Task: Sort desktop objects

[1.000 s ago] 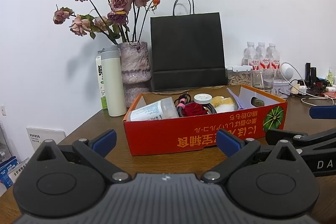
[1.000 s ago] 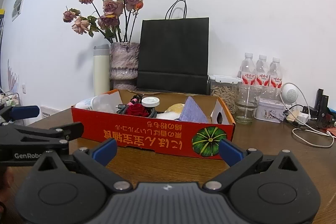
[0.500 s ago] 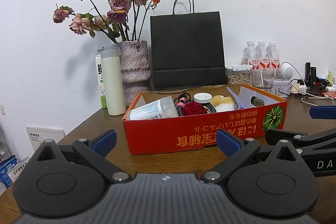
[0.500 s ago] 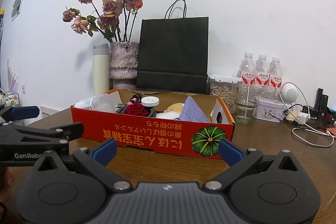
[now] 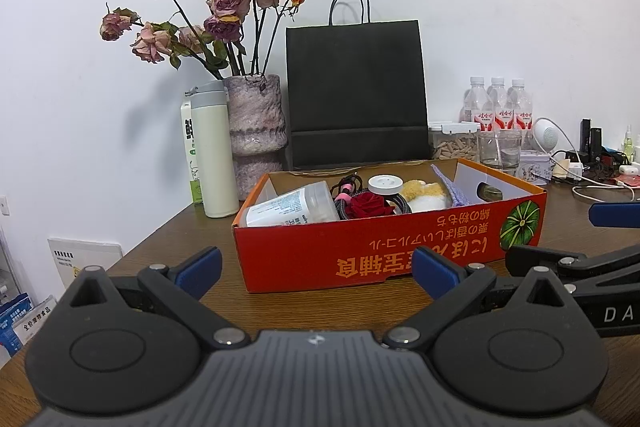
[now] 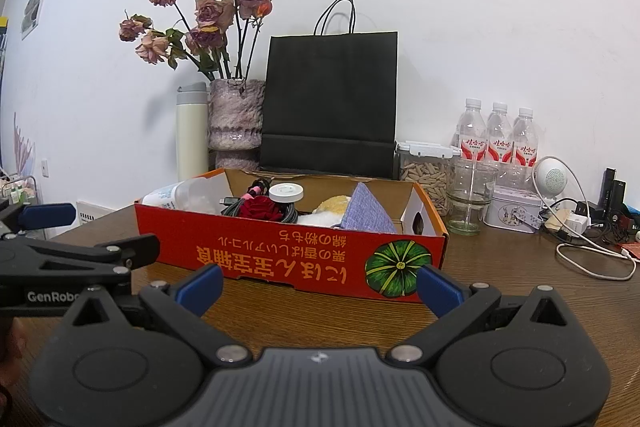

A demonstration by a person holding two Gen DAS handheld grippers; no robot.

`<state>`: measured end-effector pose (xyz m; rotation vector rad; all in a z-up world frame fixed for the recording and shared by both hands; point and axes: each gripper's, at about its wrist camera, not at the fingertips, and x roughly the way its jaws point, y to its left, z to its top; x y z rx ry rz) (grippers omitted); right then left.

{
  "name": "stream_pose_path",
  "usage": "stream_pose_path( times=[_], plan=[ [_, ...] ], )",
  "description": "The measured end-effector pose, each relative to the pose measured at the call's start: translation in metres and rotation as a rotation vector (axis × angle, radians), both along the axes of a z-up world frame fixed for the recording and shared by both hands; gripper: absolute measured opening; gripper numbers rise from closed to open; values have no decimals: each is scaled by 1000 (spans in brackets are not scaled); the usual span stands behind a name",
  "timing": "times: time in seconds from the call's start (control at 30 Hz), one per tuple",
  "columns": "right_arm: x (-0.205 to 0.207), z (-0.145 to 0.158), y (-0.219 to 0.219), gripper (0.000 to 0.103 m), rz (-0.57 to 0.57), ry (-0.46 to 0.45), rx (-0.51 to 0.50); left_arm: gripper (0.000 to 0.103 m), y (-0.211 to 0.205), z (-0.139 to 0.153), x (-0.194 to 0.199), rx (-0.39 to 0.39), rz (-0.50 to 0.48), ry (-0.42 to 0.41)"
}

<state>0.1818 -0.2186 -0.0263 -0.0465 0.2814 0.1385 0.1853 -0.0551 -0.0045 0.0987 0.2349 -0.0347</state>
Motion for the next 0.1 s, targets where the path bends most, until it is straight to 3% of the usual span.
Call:
stream_pose_path(
  times=[0.1],
  plan=[
    [0, 0, 0, 103, -1, 1, 0, 103, -1, 0, 0, 4, 4, -1]
  ],
)
